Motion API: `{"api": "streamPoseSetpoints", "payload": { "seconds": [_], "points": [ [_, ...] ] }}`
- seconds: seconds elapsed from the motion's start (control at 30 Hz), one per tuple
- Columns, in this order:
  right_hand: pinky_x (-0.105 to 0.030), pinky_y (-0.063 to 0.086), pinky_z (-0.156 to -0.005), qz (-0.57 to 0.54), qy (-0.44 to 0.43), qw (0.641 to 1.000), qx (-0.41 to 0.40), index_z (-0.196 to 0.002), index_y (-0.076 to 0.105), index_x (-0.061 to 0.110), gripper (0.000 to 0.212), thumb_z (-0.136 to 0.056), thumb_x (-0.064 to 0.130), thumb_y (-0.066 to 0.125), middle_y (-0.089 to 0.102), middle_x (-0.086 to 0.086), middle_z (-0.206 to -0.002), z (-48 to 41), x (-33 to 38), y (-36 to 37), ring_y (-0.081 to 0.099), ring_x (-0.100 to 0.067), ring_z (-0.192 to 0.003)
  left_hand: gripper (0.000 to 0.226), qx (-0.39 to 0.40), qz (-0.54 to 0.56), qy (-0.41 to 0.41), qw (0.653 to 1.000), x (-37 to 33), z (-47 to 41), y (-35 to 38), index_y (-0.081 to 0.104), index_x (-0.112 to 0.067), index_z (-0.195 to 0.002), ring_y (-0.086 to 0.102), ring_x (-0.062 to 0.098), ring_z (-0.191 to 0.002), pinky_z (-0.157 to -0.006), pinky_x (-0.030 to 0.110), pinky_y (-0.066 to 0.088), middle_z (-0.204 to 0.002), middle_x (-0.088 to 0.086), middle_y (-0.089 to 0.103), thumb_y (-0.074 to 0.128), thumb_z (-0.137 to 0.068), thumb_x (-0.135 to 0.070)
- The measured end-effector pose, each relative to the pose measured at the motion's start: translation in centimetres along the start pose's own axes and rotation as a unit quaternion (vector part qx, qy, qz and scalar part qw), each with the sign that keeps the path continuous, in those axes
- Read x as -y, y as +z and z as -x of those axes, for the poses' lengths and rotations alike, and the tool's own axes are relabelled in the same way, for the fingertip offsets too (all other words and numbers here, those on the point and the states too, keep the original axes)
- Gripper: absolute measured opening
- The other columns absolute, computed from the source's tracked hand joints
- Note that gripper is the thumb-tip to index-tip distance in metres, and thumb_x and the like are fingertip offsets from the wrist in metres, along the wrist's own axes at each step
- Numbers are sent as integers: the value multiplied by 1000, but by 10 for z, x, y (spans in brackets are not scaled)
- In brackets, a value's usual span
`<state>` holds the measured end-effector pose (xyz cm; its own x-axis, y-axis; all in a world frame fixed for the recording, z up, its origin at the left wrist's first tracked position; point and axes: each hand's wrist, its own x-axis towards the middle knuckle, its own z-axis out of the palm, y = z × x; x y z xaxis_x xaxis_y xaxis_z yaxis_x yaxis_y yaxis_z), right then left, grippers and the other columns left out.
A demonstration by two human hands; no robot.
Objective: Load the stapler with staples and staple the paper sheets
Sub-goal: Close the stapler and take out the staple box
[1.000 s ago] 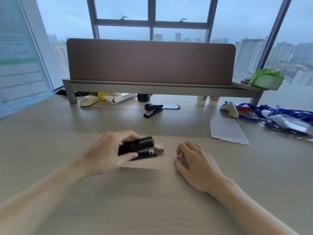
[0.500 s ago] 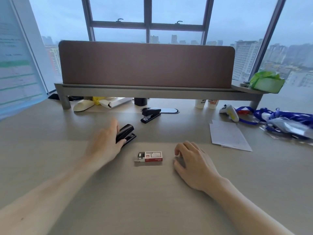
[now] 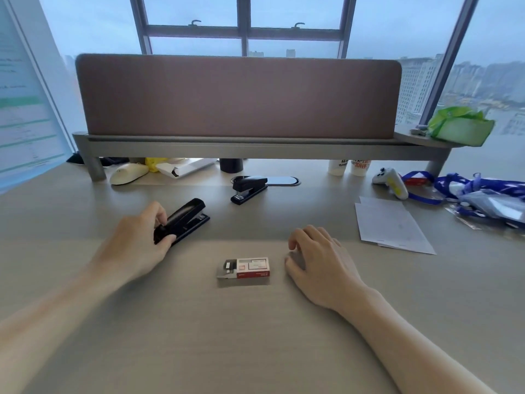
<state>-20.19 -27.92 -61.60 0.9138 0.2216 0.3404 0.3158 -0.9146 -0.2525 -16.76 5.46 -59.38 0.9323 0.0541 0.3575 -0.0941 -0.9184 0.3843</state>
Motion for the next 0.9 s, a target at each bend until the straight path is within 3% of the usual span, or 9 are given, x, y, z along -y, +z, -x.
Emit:
{"api": "streamPoseSetpoints", "payload": {
  "seconds": [0.1, 0.3, 0.43, 0.73, 0.9],
  "points": [
    [-31, 40, -86, 1, 3, 1000, 3, -105, 53, 29, 15, -95, 41, 53, 55, 12, -108, -11, -4, 4, 53, -17, -110, 34, -4, 12, -12, 1000, 4, -23, 10, 50, -23, -96, 64, 28, -70, -70, 41, 55, -87, 8, 69, 82, -86, -23],
    [-30, 40, -86, 5, -4, 1000, 13, -99, 43, 36, 15, -93, 45, 53, 50, 15, -104, -32, -9, 10, 52, -14, -108, 31, -19, 4, -12, 1000, 1, -69, 36, 52, -19, -101, 62, 34, -84, -77, 43, 53, -91, 6, 63, 80, -88, -23],
    [-29, 37, -82, 13, -8, 1000, 5, -97, 40, 38, 17, -91, 47, 54, 47, 17, -101, -37, -11, 14, 52, -13, -105, 29, -33, 9, -1, 999, -7, -97, 55, 54, -17, -102, 60, 31, -87, -73, 37, 46, -93, 5, 64, 79, -89, -24],
    [-27, 39, -84, 3, -10, 1000, -2, -100, 42, 39, 17, -94, 48, 54, 47, 19, -101, -35, -10, 12, 48, -10, -99, 29, -8, 23, 16, 1000, -36, -130, 83, 47, -21, -101, 58, 31, -91, -81, 41, 52, -96, 5, 62, 74, -91, -30],
    [-28, 37, -82, 4, -10, 1000, 0, -98, 38, 40, 19, -92, 50, 53, 45, 19, -100, -35, -11, 13, 42, -9, -94, 28, 7, 19, 1, 1000, -40, -137, 86, 45, -24, -101, 58, 30, -88, -74, 38, 47, -95, 6, 61, 72, -93, -30]
  ]
}}
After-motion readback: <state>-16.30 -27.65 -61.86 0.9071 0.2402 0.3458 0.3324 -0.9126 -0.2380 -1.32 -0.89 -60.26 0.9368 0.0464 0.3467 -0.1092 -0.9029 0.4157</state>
